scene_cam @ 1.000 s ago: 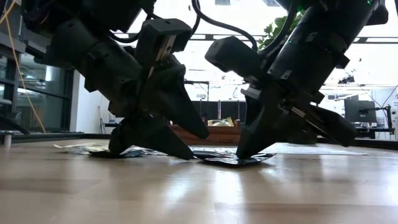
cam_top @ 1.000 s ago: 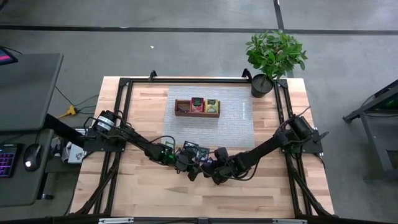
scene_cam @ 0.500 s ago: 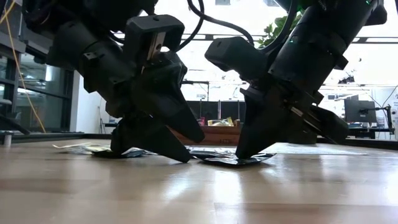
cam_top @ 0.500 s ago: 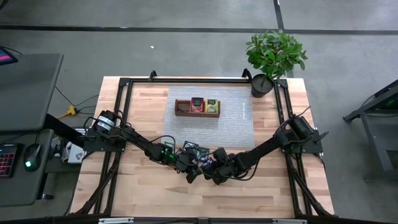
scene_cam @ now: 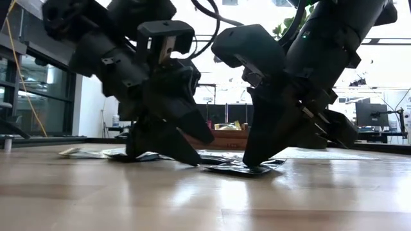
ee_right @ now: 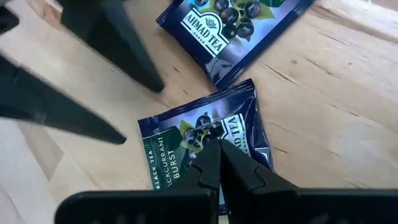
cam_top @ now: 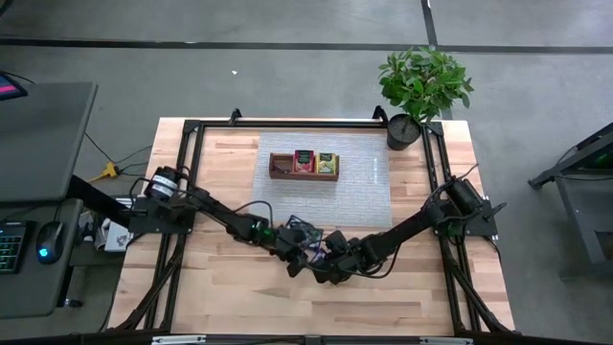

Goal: Pick & Place Tea
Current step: Put the purple tea bag into the left section of the wooden organizer

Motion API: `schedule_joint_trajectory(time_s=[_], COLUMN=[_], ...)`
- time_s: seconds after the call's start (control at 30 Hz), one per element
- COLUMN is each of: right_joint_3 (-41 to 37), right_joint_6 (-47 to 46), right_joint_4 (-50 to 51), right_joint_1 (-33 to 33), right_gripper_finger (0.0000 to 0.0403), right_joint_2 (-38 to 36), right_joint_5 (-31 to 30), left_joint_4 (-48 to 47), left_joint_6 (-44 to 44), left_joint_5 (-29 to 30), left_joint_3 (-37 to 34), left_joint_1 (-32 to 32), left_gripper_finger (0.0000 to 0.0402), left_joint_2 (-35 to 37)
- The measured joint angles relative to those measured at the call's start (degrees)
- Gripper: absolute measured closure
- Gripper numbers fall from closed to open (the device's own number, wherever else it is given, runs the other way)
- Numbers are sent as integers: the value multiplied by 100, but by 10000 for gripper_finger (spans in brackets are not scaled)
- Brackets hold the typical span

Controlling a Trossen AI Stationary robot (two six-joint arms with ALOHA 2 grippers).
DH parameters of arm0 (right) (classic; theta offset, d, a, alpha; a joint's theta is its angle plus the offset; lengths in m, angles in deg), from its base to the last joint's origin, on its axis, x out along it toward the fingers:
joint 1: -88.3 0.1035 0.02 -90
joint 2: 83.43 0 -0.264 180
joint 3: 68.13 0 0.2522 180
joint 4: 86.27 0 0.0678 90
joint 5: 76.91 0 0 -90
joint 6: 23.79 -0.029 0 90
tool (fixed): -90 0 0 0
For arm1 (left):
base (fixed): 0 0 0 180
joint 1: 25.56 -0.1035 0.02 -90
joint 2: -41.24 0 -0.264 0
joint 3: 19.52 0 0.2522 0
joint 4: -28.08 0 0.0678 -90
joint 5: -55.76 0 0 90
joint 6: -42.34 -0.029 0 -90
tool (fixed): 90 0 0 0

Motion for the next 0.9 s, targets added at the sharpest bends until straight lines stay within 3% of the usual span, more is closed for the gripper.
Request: schedule_joint_trajectory(time_s=[0.13, 0.5, 0.9], right_joint_3=[-1, -1, -1], right_joint_6=[142, 1170, 1816], right_joint_4=[-28, -222, -274], right_joint_1=[-11, -204, -254], right_gripper_finger=[403, 403, 403], right_joint_2=[0, 0, 8], right_joint_5=[-1, 241, -16], left_joint_4=[-184, -460, -487], left_joint_6=[-34, -40, -38], left_joint_5=[-334, -562, -666], left_joint_3=[135, 255, 255], left_joint_1=[-114, -137, -129], left_gripper_finger=[215, 215, 215], left_joint_2=[-13, -15, -15])
